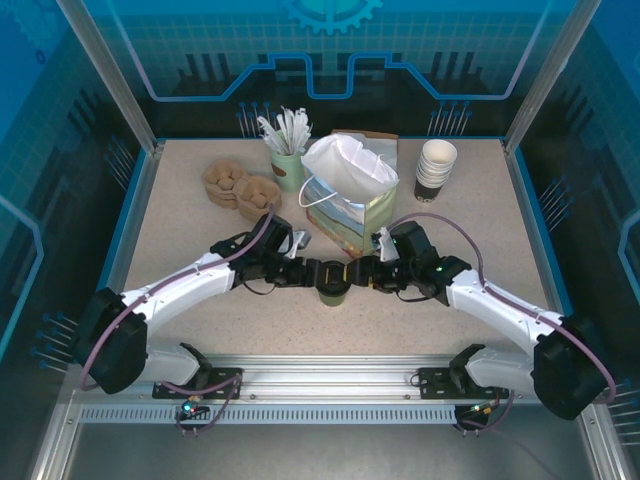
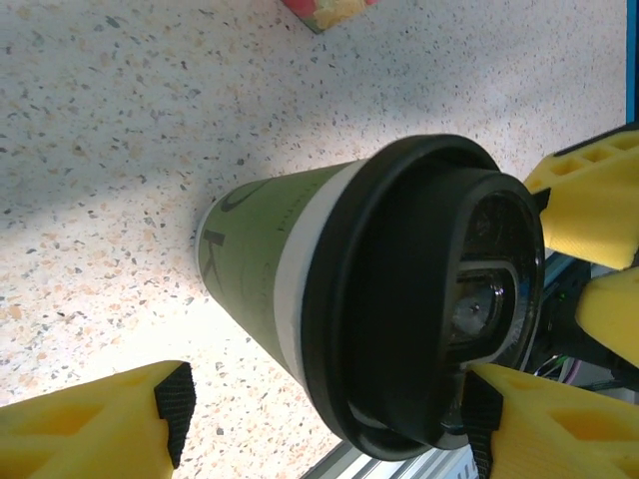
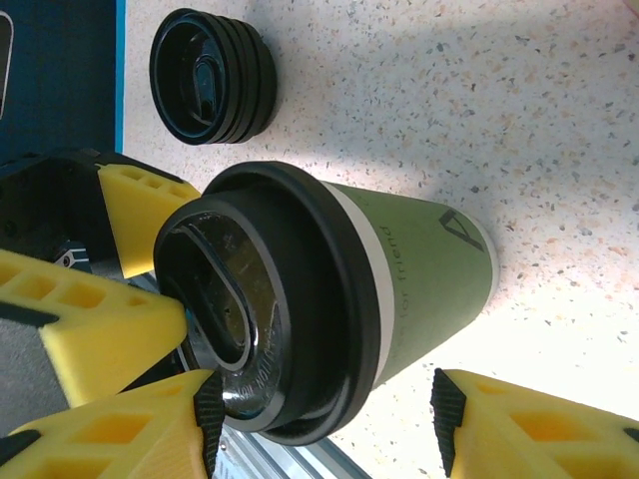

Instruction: Pack the takeout coffee

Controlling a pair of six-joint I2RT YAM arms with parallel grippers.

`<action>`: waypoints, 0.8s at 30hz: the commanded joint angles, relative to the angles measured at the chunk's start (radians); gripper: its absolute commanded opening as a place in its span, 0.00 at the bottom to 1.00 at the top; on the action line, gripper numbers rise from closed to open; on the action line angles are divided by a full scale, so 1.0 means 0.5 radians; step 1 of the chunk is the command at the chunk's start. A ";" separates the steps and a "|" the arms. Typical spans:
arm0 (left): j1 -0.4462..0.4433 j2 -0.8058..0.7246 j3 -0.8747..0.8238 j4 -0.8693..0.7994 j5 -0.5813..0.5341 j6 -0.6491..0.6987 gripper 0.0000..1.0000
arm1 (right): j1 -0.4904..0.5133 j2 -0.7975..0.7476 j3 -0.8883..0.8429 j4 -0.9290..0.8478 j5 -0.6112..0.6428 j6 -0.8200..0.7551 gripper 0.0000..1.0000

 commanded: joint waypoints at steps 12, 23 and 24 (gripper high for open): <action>0.074 0.078 0.055 0.028 0.089 0.002 0.63 | 0.028 0.088 0.080 -0.023 0.028 -0.053 0.58; 0.083 0.121 0.039 0.039 0.116 0.016 0.54 | 0.030 0.184 0.117 -0.050 0.038 -0.060 0.57; 0.083 0.122 0.035 0.039 0.118 0.017 0.54 | 0.029 0.188 0.118 -0.053 0.038 -0.060 0.57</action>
